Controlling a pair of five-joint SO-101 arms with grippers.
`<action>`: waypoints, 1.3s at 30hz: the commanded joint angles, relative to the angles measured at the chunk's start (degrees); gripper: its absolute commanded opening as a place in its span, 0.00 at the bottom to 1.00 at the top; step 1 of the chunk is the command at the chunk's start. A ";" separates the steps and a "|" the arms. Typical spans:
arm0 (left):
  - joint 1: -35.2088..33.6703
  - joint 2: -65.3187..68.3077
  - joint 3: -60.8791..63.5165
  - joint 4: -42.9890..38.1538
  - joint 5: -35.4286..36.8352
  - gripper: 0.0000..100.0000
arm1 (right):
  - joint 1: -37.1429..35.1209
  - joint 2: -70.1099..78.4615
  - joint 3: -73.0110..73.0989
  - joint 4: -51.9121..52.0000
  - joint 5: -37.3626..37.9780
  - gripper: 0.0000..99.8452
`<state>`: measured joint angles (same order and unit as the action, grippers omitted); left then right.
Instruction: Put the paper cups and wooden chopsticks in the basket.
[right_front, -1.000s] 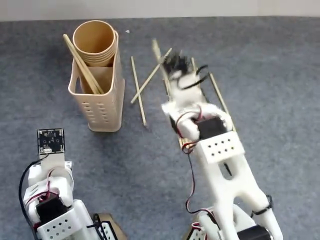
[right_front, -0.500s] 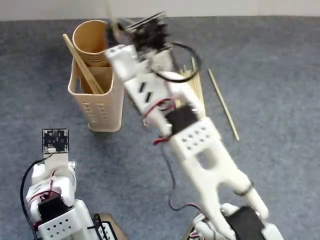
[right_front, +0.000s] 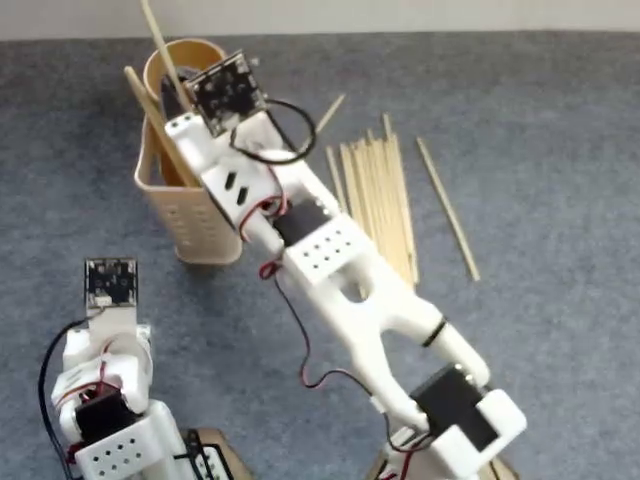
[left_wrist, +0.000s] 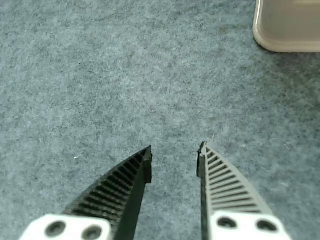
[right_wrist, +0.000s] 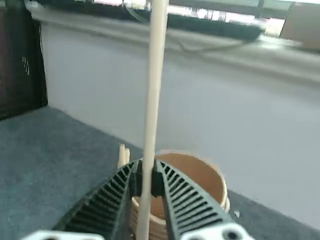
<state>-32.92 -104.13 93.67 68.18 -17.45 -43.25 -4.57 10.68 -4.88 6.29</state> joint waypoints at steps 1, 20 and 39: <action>0.84 -0.13 -0.22 -1.14 -0.44 0.17 | -0.66 -3.03 -0.48 1.45 -0.70 0.09; 0.84 -0.13 -0.22 -1.14 -0.44 0.17 | 17.45 -22.46 -1.10 58.95 -0.18 0.04; 0.84 -0.13 -0.13 -1.14 -0.44 0.17 | 32.04 13.85 4.44 54.90 7.91 0.12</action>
<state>-32.92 -104.13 93.67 68.18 -17.45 -12.31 7.38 15.16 54.20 14.02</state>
